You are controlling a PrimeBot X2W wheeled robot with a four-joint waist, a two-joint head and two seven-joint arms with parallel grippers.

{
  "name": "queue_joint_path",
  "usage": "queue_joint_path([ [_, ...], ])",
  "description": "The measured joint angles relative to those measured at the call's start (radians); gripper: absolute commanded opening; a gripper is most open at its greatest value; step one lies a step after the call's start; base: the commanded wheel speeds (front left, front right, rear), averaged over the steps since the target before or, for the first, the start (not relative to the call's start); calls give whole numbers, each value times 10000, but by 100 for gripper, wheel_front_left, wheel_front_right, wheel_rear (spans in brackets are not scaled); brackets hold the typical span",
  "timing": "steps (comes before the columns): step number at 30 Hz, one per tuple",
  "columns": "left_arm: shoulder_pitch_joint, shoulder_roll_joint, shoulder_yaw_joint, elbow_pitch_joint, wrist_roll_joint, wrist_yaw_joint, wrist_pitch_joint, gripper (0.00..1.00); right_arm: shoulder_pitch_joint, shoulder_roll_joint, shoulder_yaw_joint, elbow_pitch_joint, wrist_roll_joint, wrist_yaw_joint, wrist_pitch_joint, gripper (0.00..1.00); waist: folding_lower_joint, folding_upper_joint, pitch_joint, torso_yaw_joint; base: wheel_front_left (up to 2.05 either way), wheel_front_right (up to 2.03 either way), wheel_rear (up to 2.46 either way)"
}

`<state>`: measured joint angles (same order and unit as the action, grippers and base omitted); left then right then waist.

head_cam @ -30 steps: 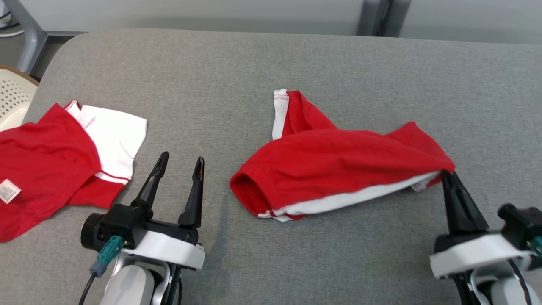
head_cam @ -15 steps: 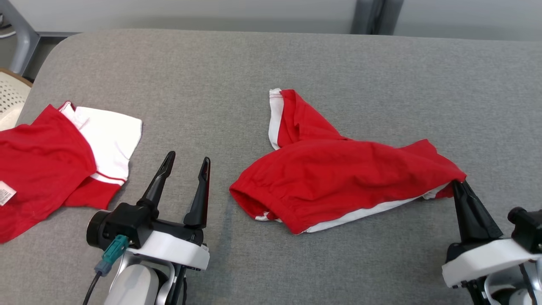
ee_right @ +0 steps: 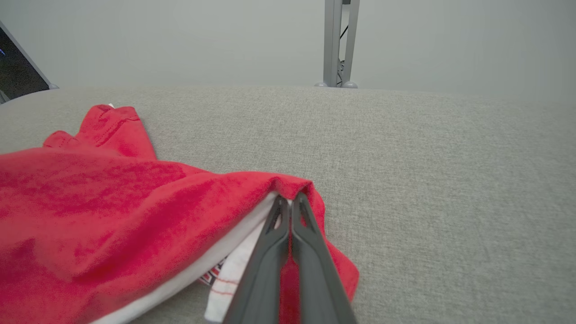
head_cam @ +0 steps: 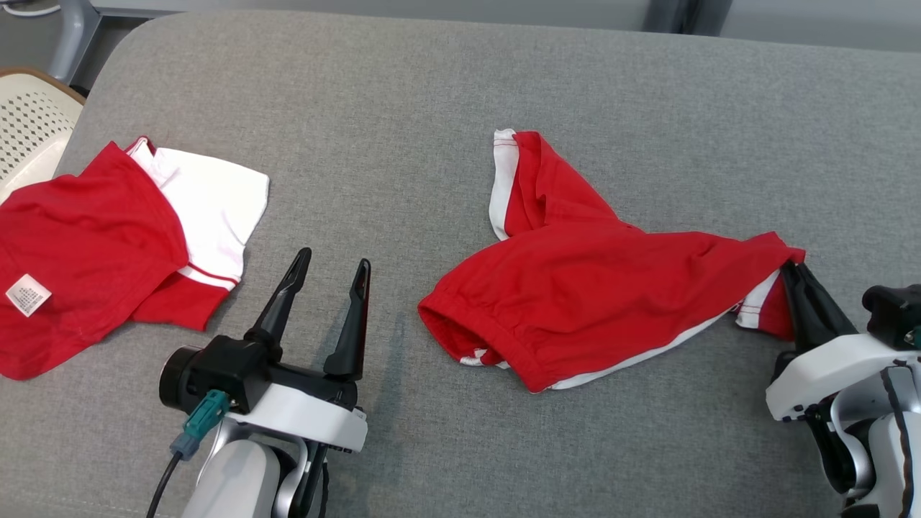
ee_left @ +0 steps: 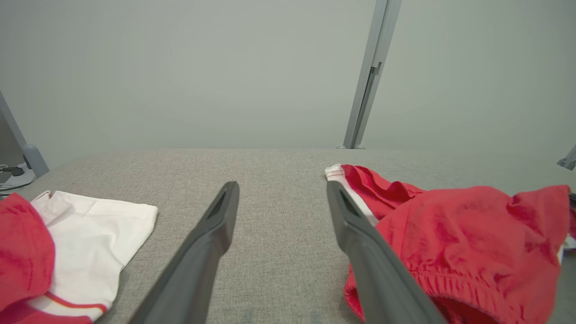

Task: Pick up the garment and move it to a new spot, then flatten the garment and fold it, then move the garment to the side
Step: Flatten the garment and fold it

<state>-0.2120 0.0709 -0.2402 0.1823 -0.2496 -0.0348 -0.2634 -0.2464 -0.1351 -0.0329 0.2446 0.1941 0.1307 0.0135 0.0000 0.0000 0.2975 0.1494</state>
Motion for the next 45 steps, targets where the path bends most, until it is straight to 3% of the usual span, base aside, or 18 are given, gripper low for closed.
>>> queue_joint_path([
  [1,-26,-12,-2,-4,0,-10,0,100,-108,-56,-21,192,-2,0,-58,37,0,0,32,18,0,0,0],
  [2,-43,-19,-8,-4,0,-31,0,100,-189,-105,-33,343,-10,0,-111,86,0,0,56,32,0,0,0],
  [3,-49,-21,-6,-2,6,-38,0,100,-264,-115,-52,453,-8,0,-203,100,0,0,76,36,0,0,0],
  [12,6,-31,151,46,111,6,0,100,184,121,-186,454,324,0,-817,100,0,0,-122,-273,0,0,0],
  [19,246,15,272,92,121,21,0,100,1174,374,-207,-731,395,0,-1043,100,1,0,-528,-620,0,0,0],
  [29,986,182,464,-105,178,244,0,100,1881,686,-144,-2222,-481,0,-1473,100,0,0,-1273,-977,0,0,0],
  [37,1907,238,403,-268,150,424,134,100,3018,815,-67,-2441,-704,0,-1444,100,0,0,-1943,-1142,0,0,0],
  [45,2075,261,236,-472,115,460,339,100,3187,849,-107,-2569,-548,0,-1342,100,0,0,-2147,-1155,0,0,0],
])
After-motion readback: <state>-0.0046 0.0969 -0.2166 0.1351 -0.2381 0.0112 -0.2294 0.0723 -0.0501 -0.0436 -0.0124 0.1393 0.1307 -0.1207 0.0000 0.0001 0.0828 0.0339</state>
